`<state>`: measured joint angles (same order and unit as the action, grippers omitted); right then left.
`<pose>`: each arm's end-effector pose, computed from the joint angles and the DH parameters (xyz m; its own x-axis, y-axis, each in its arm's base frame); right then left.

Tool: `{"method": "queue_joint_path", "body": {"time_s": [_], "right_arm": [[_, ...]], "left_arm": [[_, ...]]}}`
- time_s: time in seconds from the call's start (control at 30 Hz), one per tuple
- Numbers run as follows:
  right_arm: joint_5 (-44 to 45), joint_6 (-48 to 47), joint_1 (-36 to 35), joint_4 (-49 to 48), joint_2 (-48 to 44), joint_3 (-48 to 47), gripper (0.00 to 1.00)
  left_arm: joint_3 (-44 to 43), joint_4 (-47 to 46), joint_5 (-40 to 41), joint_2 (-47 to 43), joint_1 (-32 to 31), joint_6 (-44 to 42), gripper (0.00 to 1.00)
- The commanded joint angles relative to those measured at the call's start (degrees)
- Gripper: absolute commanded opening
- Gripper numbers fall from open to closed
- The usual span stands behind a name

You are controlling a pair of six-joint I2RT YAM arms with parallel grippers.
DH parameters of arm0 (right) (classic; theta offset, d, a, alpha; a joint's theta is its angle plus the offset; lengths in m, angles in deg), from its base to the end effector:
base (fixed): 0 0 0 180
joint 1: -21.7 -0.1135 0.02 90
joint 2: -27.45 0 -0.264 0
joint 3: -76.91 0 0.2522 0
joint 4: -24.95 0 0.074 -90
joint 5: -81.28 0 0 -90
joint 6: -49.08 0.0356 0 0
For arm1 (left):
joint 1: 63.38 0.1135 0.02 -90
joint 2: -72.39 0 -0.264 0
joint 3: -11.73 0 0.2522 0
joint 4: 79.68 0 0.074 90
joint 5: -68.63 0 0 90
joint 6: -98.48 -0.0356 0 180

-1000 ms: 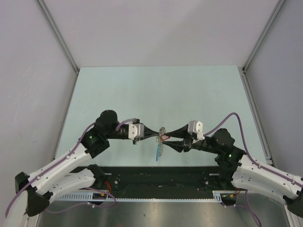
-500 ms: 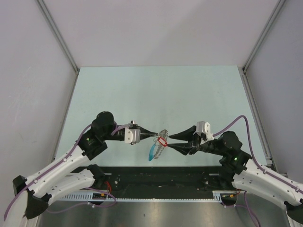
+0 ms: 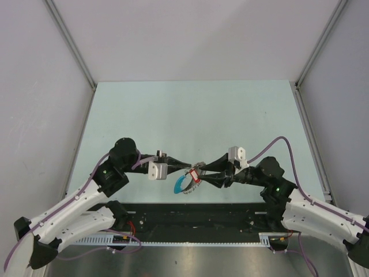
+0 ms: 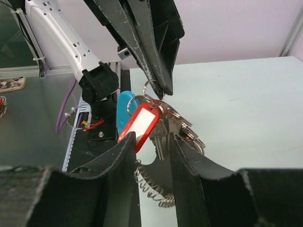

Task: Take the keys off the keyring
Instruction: Remove the key from the keyring.

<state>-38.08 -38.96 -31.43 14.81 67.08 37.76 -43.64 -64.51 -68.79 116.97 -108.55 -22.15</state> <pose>0.0895 0.1484 0.2974 0.0669 0.1388 -0.9881 -0.9901 0.1316 -0.0485 0.1065 -0.1444 0.3385 0.4619 0.0244 -0.8866 0.8857 -0.0652 0.4596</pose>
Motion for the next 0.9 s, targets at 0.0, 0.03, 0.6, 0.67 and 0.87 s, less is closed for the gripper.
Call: {"method": "queue_joint_path", "body": {"time_s": [0.0,0.03,0.6,0.67,0.87], "right_arm": [[1.1,0.7,0.1,-6.8,1.2,-0.3,0.39],[0.7,0.9,0.1,-7.4,1.5,-0.3,0.38],[0.8,3.1,-1.2,-11.3,5.5,-0.3,0.34],[0.3,3.1,-1.5,-10.9,5.7,-0.3,0.34],[2.5,3.0,-1.9,-9.5,7.2,-0.3,0.25]], "left_arm": [[-0.1,-2.3,-2.4,-1.2,0.3,-2.2,0.01],[0.1,-2.5,-2.2,-1.2,0.3,-2.2,0.0],[1.1,-3.2,-0.3,-1.2,0.3,-2.8,0.0],[1.4,-3.3,0.0,-1.2,0.3,-2.5,0.0],[1.3,-1.8,1.7,-1.6,0.3,-3.4,0.0]]}}
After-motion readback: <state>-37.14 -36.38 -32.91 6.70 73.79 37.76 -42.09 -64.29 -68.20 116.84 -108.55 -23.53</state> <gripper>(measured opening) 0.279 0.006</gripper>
